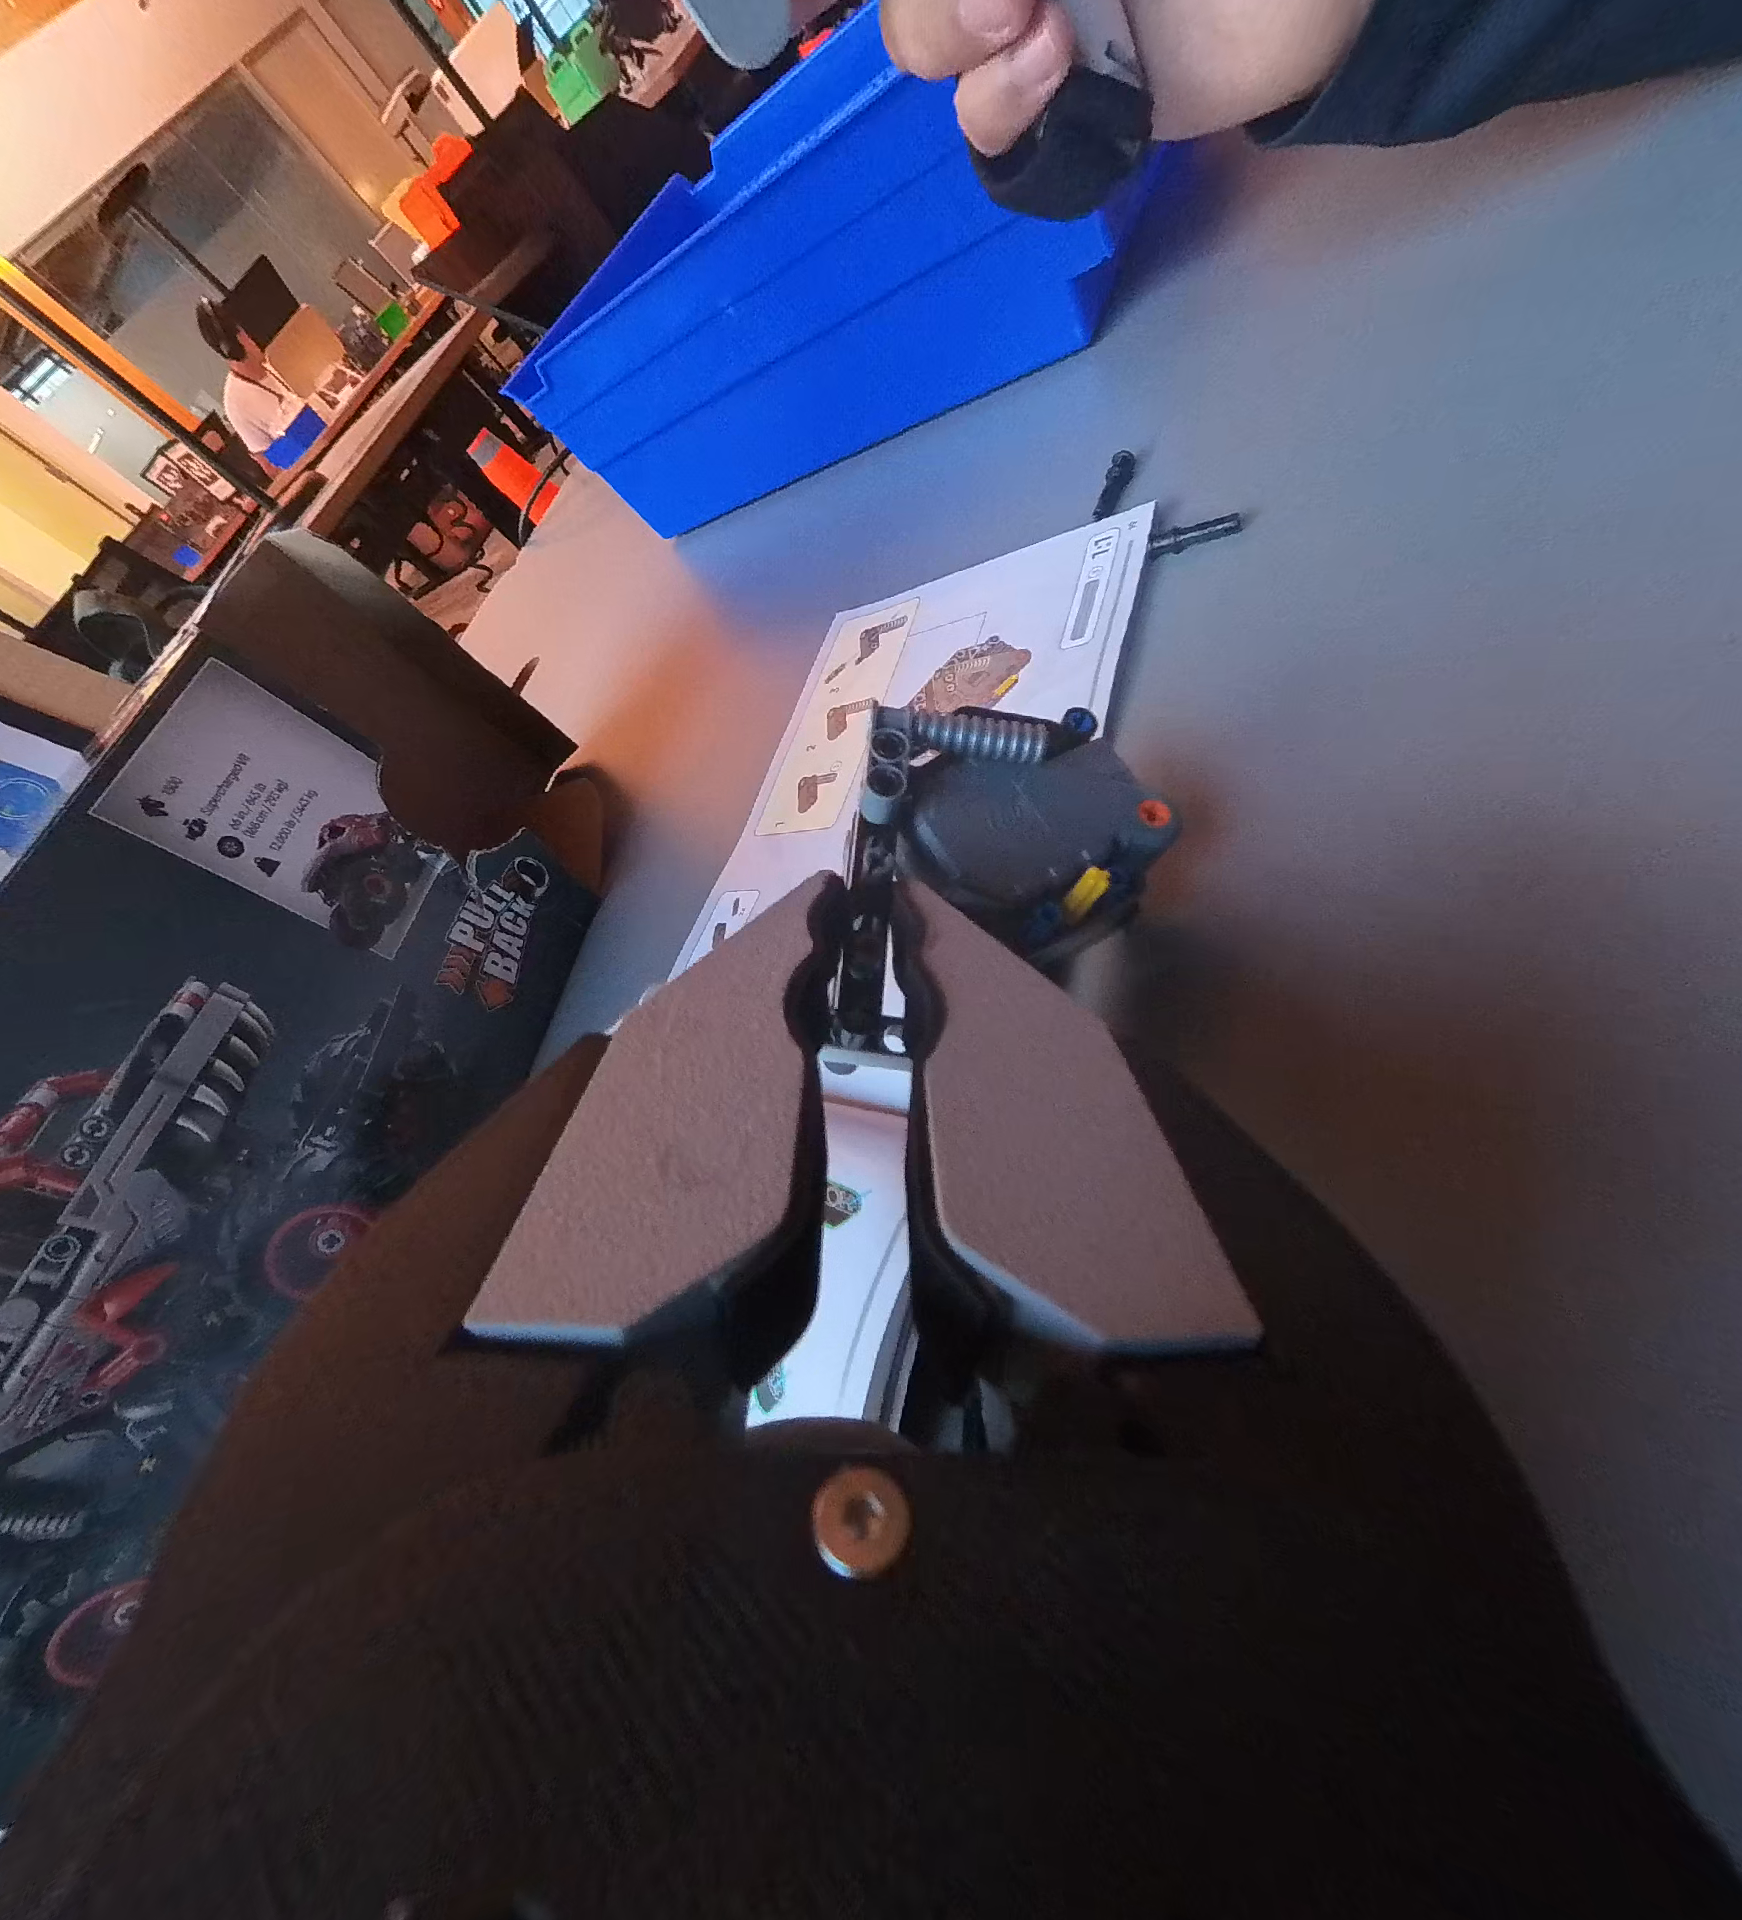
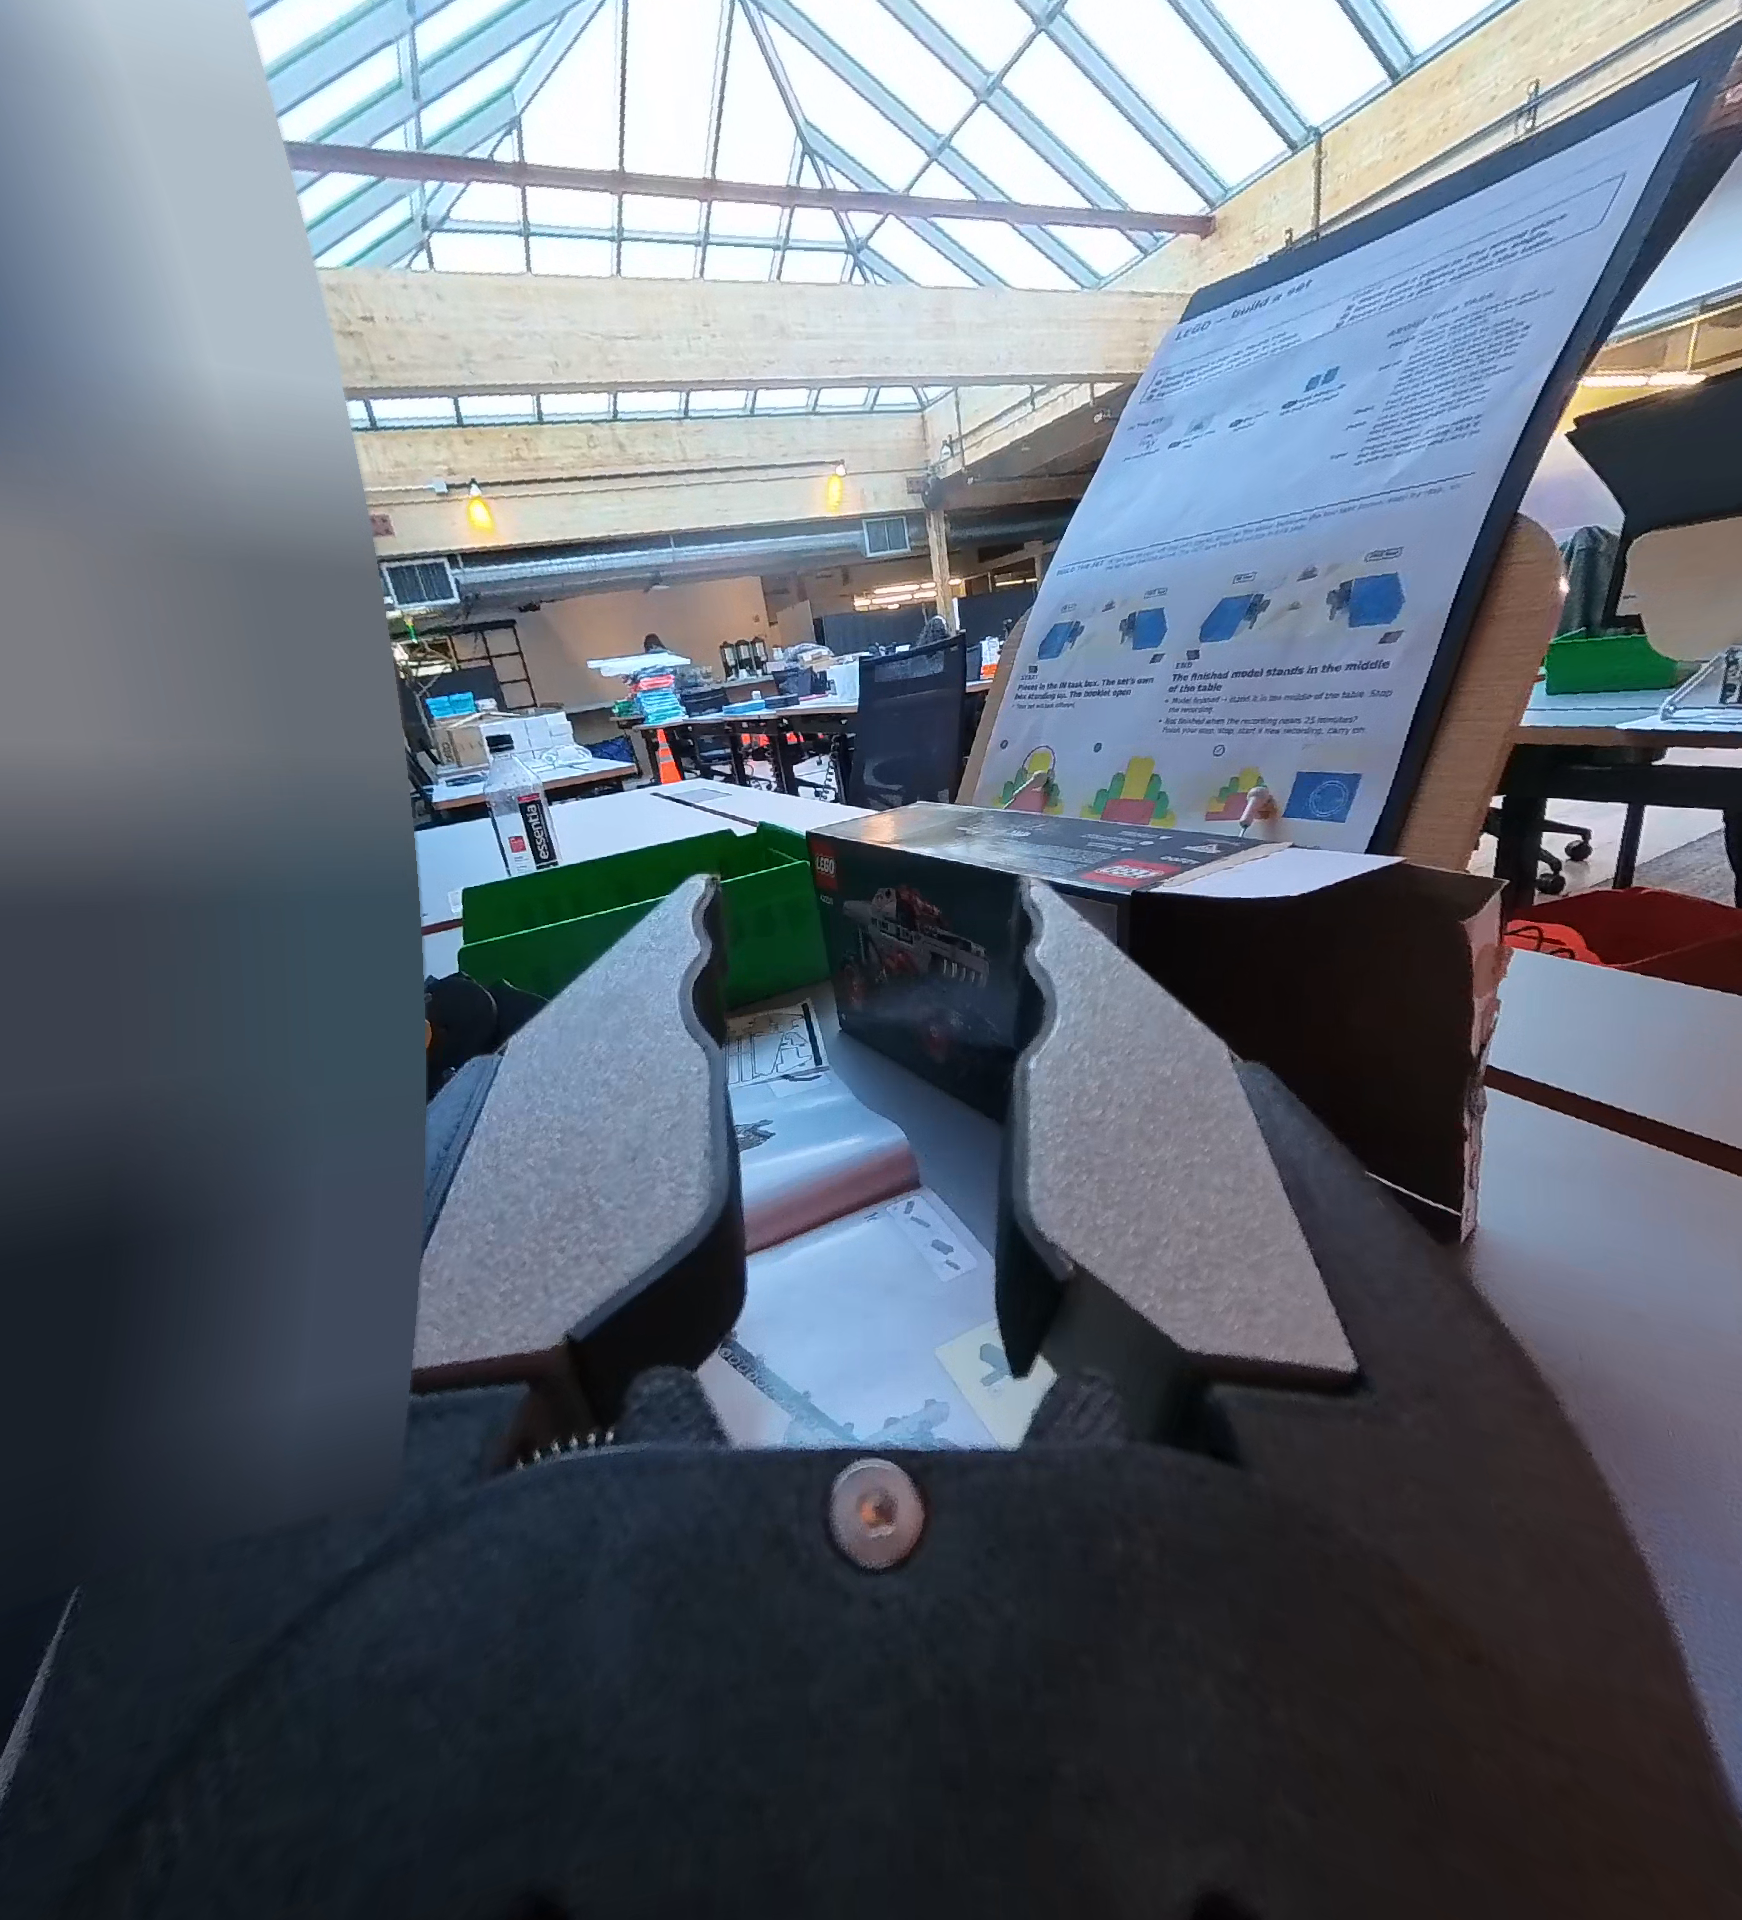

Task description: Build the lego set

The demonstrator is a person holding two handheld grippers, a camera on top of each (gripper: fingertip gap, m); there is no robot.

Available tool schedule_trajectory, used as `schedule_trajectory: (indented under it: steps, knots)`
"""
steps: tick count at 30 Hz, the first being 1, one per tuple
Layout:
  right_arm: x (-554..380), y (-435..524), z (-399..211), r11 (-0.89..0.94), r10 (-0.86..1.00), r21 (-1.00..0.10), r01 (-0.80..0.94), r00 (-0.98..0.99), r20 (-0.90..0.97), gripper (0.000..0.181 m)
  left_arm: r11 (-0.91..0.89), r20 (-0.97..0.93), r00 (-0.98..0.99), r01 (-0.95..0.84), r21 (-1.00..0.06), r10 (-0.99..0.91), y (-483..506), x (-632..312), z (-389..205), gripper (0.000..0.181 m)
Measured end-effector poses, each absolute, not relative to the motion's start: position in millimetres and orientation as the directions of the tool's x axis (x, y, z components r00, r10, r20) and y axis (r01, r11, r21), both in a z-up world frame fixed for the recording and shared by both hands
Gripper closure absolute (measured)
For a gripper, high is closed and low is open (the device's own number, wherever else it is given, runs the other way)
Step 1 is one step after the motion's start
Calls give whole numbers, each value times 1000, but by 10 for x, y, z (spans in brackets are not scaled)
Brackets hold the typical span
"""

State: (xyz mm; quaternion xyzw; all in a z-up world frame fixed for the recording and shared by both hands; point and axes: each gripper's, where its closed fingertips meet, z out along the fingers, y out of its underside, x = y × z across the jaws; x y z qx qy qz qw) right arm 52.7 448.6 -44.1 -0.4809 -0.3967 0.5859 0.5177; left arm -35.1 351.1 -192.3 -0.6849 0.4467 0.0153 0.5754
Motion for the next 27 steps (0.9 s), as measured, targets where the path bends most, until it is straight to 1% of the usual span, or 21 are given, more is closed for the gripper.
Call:
schedule_trajectory:
  steps: [5, 8, 11, 14, 17, 19, 22, 27]
  knots:
    - [524, 4496, -436, -150, 988, -963, -224, 0, -154, 127, 58, -534, 601, -630, -774, -595, 3512, -353, -1924, 174]
    - [488, 4439, -479, -153, 988, -969, -193, -33, -150, 131, 52, -527, 604, -627, -777, -597, 3514, -355, -1927, 174]
    - [304, 4241, -696, -113, 989, -992, -56, -103, -107, 136, 46, -521, 607, -624, -780, -600, 3515, -356, -1930, 175]
    - [122, 3973, -1069, -8, 983, -988, 153, -179, -36, 136, 41, -517, 607, -624, -780, -603, 3514, -352, -1933, 175]
    - [53, 3906, -1267, 102, 983, -962, 254, -171, 59, 147, 43, -518, 603, -626, -779, -606, 3502, -341, -1934, 174]
    - [63, 3954, -1260, 128, 985, -957, 260, -145, 93, 149, 45, -519, 601, -627, -778, -608, 3496, -336, -1934, 175]
    - [125, 4081, -1128, 121, 991, -968, 221, -89, 103, 151, 48, -519, 599, -626, -778, -609, 3491, -328, -1934, 175]
    - [231, 4212, -906, 55, 997, -991, 119, -55, 49, 151, 45, -514, 602, -622, -782, -611, 3493, -330, -1935, 175]
